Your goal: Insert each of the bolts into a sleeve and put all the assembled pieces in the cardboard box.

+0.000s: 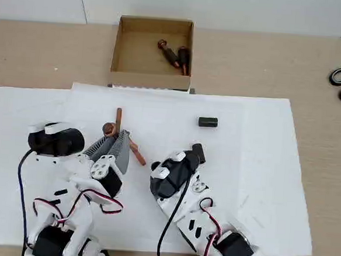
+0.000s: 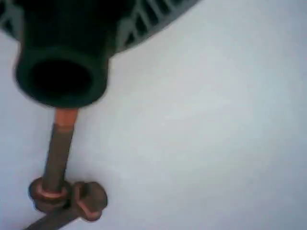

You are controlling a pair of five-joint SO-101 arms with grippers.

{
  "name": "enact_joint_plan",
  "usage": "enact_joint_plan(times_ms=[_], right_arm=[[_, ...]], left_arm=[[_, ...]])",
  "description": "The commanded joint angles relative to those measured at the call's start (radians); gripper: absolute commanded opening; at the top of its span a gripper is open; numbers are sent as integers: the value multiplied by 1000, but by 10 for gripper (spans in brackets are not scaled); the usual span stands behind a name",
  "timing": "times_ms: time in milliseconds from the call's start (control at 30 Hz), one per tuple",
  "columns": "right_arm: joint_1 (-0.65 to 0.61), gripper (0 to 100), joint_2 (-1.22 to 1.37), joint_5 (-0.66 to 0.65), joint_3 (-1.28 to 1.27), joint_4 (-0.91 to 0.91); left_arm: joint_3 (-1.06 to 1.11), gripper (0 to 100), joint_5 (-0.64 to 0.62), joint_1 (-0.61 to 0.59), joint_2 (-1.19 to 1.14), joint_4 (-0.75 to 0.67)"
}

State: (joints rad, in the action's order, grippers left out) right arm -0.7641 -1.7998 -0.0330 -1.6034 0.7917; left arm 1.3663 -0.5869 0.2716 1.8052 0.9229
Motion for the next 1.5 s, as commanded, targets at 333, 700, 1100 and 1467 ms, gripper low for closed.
enact_joint_plan(times_ms=[333, 700, 1100, 1467], right_arm=[[-59, 2, -8, -8, 9, -42], [-59, 2, -4, -11, -6, -36], [-59, 2, -8, -44, -41, -38], [-59, 2, -8, -46, -41, -38]], left_arm=[[4, 6, -37, 107, 11, 14], [-2, 6, -38, 109, 11, 18], [-90, 6, -11, 107, 6, 84], [-199, 6, -5, 103, -110, 141]])
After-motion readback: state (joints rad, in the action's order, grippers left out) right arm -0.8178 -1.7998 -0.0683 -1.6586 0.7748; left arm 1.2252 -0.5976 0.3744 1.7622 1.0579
